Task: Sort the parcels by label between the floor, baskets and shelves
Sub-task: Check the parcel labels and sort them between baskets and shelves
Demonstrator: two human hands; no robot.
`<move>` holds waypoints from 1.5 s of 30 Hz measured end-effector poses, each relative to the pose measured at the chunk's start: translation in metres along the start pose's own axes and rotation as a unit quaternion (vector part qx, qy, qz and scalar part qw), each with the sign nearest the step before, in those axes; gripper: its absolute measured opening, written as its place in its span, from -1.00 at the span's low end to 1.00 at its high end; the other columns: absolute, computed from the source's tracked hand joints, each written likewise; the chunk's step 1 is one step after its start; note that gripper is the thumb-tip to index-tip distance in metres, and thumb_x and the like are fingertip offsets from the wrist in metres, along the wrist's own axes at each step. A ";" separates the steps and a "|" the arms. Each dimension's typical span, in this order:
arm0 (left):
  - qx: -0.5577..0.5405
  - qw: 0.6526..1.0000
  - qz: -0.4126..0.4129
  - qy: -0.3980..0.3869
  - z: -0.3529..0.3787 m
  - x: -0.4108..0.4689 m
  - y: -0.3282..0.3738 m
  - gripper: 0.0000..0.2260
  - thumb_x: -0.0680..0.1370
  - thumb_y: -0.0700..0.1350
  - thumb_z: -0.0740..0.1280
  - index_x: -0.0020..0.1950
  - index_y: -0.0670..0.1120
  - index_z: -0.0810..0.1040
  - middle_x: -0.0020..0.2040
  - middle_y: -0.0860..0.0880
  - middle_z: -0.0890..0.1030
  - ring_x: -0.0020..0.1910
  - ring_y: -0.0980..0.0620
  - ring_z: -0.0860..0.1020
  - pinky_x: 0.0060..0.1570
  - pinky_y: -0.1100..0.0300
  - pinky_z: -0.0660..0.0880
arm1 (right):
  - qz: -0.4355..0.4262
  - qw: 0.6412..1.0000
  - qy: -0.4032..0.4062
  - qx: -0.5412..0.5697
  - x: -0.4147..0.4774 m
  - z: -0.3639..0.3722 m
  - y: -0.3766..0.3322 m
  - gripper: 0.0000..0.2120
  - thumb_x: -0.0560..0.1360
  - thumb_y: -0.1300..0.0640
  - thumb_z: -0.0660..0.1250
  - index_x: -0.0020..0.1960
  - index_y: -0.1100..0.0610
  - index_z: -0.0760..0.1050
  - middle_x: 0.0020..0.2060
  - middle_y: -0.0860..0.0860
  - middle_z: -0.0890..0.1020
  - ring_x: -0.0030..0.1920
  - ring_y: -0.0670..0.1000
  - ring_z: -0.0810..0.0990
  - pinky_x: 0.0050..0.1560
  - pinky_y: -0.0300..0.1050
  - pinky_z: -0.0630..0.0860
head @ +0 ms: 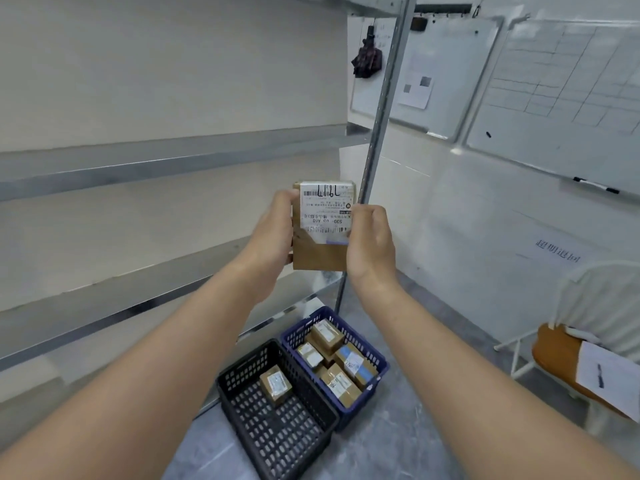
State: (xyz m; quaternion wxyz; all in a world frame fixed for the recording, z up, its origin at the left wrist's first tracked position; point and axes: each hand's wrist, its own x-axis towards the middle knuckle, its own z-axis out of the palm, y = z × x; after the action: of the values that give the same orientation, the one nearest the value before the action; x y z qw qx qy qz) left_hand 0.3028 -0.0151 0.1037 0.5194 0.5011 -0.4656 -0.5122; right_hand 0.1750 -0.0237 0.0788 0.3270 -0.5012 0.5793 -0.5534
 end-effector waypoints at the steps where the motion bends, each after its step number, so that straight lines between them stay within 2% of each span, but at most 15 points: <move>1: 0.000 1.000 -0.004 0.003 0.000 0.015 -0.007 -0.56 0.67 0.16 -0.02 0.08 0.06 0.63 -0.29 0.17 0.70 -0.01 -0.03 0.62 0.05 0.04 0.52 | 0.008 1.000 0.000 -0.002 0.014 0.008 0.009 -0.80 0.77 -0.05 0.12 0.19 -0.01 0.48 0.04 -0.18 0.65 0.04 -0.23 0.61 -0.11 -0.37 0.51; 4: 0.004 1.000 -0.019 0.016 -0.005 0.068 -0.032 -0.55 0.67 0.14 -0.02 0.11 0.02 0.63 -0.31 0.17 0.69 -0.05 -0.02 0.61 0.04 0.03 0.52 | 0.034 0.999 -0.004 -0.009 0.055 0.036 0.041 -0.80 0.76 -0.07 0.12 0.11 -0.03 0.46 0.08 -0.11 0.69 0.07 -0.18 0.64 -0.06 -0.32 0.55; 7: 0.007 0.999 -0.042 0.025 -0.013 0.125 -0.058 -0.56 0.68 0.13 -0.04 0.05 0.07 0.62 -0.30 0.17 0.70 -0.05 -0.01 0.61 0.11 0.00 0.51 | 0.053 0.998 -0.017 -0.017 0.093 0.063 0.068 -0.76 0.77 -0.06 0.10 0.15 0.05 0.48 0.03 -0.14 0.67 0.03 -0.22 0.62 -0.19 -0.40 0.47; 11: 0.001 0.995 -0.094 0.034 -0.015 0.181 -0.087 -0.54 0.69 0.13 -0.05 -0.01 0.07 0.64 -0.31 0.16 0.70 -0.17 0.07 0.60 0.06 0.05 0.50 | 0.087 0.995 -0.030 -0.029 0.139 0.091 0.099 -0.74 0.77 -0.05 0.10 0.17 0.06 0.50 -0.03 -0.19 0.62 0.00 -0.21 0.58 -0.12 -0.22 0.43; 15: 0.008 0.991 -0.127 0.040 -0.013 0.221 -0.105 -0.56 0.68 0.13 -0.03 -0.01 0.09 0.63 -0.32 0.18 0.69 -0.12 0.06 0.59 0.17 -0.01 0.50 | 0.114 0.992 -0.036 -0.028 0.175 0.106 0.128 -0.73 0.76 -0.02 0.11 0.21 0.11 0.51 -0.08 -0.22 0.57 -0.20 -0.45 0.53 -0.27 -0.45 0.40; 20: 0.006 0.988 -0.143 0.059 -0.003 0.263 -0.130 -0.55 0.68 0.13 -0.04 -0.02 0.12 0.65 -0.27 0.18 0.71 -0.12 0.09 0.62 0.26 -0.06 0.49 | 0.140 0.988 -0.063 -0.031 0.219 0.117 0.159 -0.73 0.76 -0.06 0.11 0.19 0.09 0.50 -0.06 -0.17 0.60 -0.02 -0.19 0.58 -0.15 -0.22 0.43; 23: 0.007 0.984 -0.158 0.082 0.006 0.281 -0.148 -0.50 0.68 0.14 -0.05 -0.14 0.23 0.68 -0.22 0.19 0.71 -0.05 0.05 0.62 0.27 -0.08 0.50 | 0.147 0.985 -0.084 -0.043 0.245 0.121 0.185 -0.67 0.76 -0.06 0.09 0.21 0.13 0.51 -0.05 -0.18 0.56 -0.04 -0.21 0.55 -0.26 -0.38 0.39; 25: -0.005 0.978 -0.173 0.113 0.016 0.289 -0.163 -0.50 0.67 0.15 -0.04 -0.13 0.19 0.70 -0.18 0.16 0.73 -0.07 0.05 0.64 0.25 -0.08 0.52 | 0.153 0.980 -0.119 -0.052 0.263 0.123 0.205 -0.64 0.76 -0.06 0.06 0.22 0.16 0.51 -0.04 -0.16 0.56 -0.05 -0.22 0.53 -0.29 -0.44 0.39; 27: -0.013 0.970 -0.188 0.153 0.028 0.299 -0.178 -0.52 0.68 0.15 -0.02 -0.06 0.14 0.69 -0.16 0.13 0.74 -0.08 0.06 0.67 0.24 -0.08 0.54 | 0.151 0.975 -0.156 -0.054 0.281 0.125 0.227 -0.63 0.76 -0.05 0.05 0.21 0.18 0.52 -0.05 -0.16 0.55 -0.05 -0.22 0.52 -0.26 -0.45 0.40; 31: -0.003 0.939 -0.198 0.280 0.050 0.314 -0.213 -0.54 0.67 0.11 0.01 -0.09 0.08 0.69 -0.12 0.11 0.75 -0.09 0.09 0.68 0.10 0.03 0.57 | 0.151 0.954 -0.255 -0.033 0.300 0.128 0.269 -0.61 0.67 -0.15 0.07 0.15 0.11 0.51 -0.03 -0.13 0.58 -0.02 -0.20 0.53 -0.17 -0.23 0.37; 33: 0.007 0.922 -0.204 0.328 0.062 0.318 -0.233 -0.54 0.65 0.11 0.01 -0.05 0.06 0.70 -0.08 0.10 0.75 -0.05 0.07 0.67 0.14 -0.02 0.55 | 0.163 0.943 -0.288 -0.027 0.306 0.125 0.292 -0.66 0.69 -0.13 0.09 0.11 0.09 0.50 0.00 -0.07 0.60 0.00 -0.16 0.55 -0.13 -0.16 0.39; 36: 0.024 0.908 -0.221 0.354 0.072 0.317 -0.270 -0.50 0.66 0.10 -0.02 -0.17 0.26 0.70 -0.10 0.17 0.73 -0.07 0.13 0.67 0.09 0.01 0.54 | 0.205 0.924 -0.322 -0.031 0.308 0.122 0.330 -0.72 0.76 -0.06 0.11 0.11 0.10 0.49 -0.01 -0.06 0.60 0.00 -0.12 0.56 -0.11 -0.15 0.40; 39: 0.012 0.889 -0.250 0.383 0.071 0.314 -0.323 -0.48 0.67 0.07 0.00 -0.27 0.25 0.69 -0.17 0.20 0.72 -0.12 0.18 0.64 0.00 0.05 0.51 | 0.217 0.907 -0.357 -0.050 0.299 0.123 0.383 -0.71 0.77 -0.05 0.12 0.10 0.11 0.50 -0.03 -0.05 0.61 -0.04 -0.13 0.55 -0.13 -0.25 0.44; 42: 0.000 0.868 -0.288 0.405 0.066 0.309 -0.392 -0.51 0.69 0.04 -0.03 -0.16 0.12 0.67 -0.24 0.20 0.70 -0.21 0.20 0.63 -0.02 0.02 0.51 | 0.251 0.891 -0.372 -0.064 0.282 0.130 0.445 -0.69 0.77 0.00 0.13 0.10 0.20 0.53 -0.11 -0.05 0.61 -0.18 -0.26 0.53 -0.24 -0.45 0.42; 45: -0.004 0.853 -0.324 0.409 0.056 0.303 -0.463 -0.55 0.69 0.03 -0.05 -0.08 0.13 0.63 -0.29 0.21 0.69 -0.30 0.24 0.62 -0.12 0.08 0.50 | 0.288 0.869 -0.393 -0.089 0.259 0.140 0.505 -0.68 0.77 0.04 0.13 0.01 0.23 0.49 -0.18 -0.04 0.56 -0.29 -0.31 0.49 -0.29 -0.44 0.41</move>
State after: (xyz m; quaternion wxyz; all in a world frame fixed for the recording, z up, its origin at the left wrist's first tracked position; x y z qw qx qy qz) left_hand 0.2289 -0.3078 -0.3634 0.4696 0.7859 -0.0204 -0.4017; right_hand 0.1221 -0.3703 -0.3896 0.6264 -0.5148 0.5687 -0.1382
